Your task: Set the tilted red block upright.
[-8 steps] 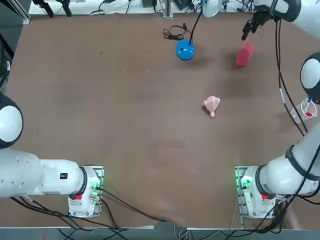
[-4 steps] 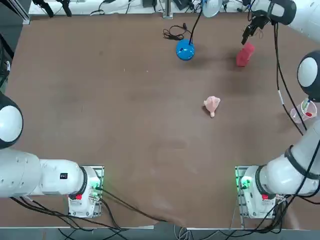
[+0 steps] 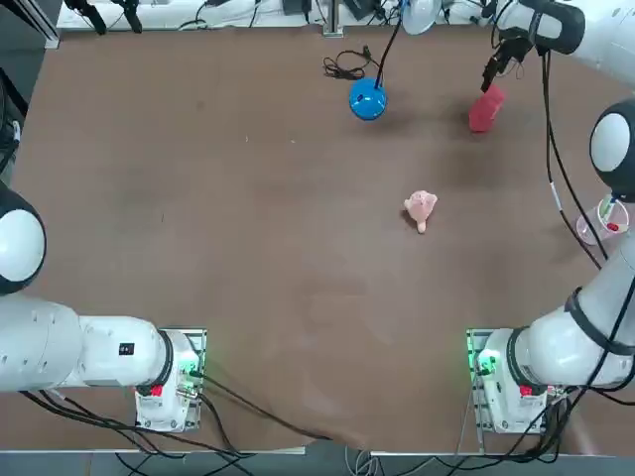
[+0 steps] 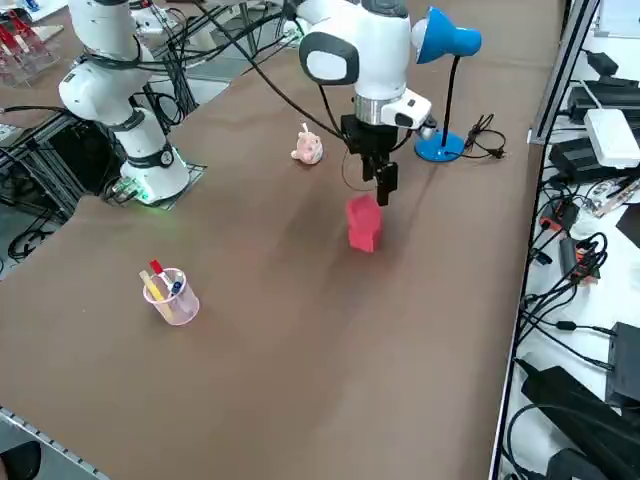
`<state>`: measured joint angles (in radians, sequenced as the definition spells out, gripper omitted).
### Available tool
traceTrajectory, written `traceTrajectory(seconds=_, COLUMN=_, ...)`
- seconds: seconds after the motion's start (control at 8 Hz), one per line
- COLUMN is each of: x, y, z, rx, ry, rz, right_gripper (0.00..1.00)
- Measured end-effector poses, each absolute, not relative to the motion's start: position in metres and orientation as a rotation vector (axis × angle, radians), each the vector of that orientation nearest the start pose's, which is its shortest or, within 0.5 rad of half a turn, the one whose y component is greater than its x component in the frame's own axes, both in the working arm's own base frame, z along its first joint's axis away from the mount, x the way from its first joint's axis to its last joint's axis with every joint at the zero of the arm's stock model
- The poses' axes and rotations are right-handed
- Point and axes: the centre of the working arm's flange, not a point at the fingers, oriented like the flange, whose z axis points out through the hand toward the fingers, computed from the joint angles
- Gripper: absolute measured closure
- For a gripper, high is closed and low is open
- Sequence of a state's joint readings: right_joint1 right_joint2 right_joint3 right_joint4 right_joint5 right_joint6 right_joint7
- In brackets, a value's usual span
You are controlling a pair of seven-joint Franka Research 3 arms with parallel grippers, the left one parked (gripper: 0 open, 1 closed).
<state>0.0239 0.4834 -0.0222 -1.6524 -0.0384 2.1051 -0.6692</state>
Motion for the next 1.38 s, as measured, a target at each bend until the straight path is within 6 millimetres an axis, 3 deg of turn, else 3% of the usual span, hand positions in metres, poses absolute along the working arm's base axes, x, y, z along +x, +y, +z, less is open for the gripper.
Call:
traceTrajectory(seconds=0.5, x=0.674, y=0.001, z=0.309, rx=-2.979, ry=-1.082, rz=0.088, right_gripper=0.00)
traceTrajectory(seconds=1.38, x=0.672, y=-0.005, z=0.300, rx=-2.983, ry=-1.084, rz=0.089, right_gripper=0.00)
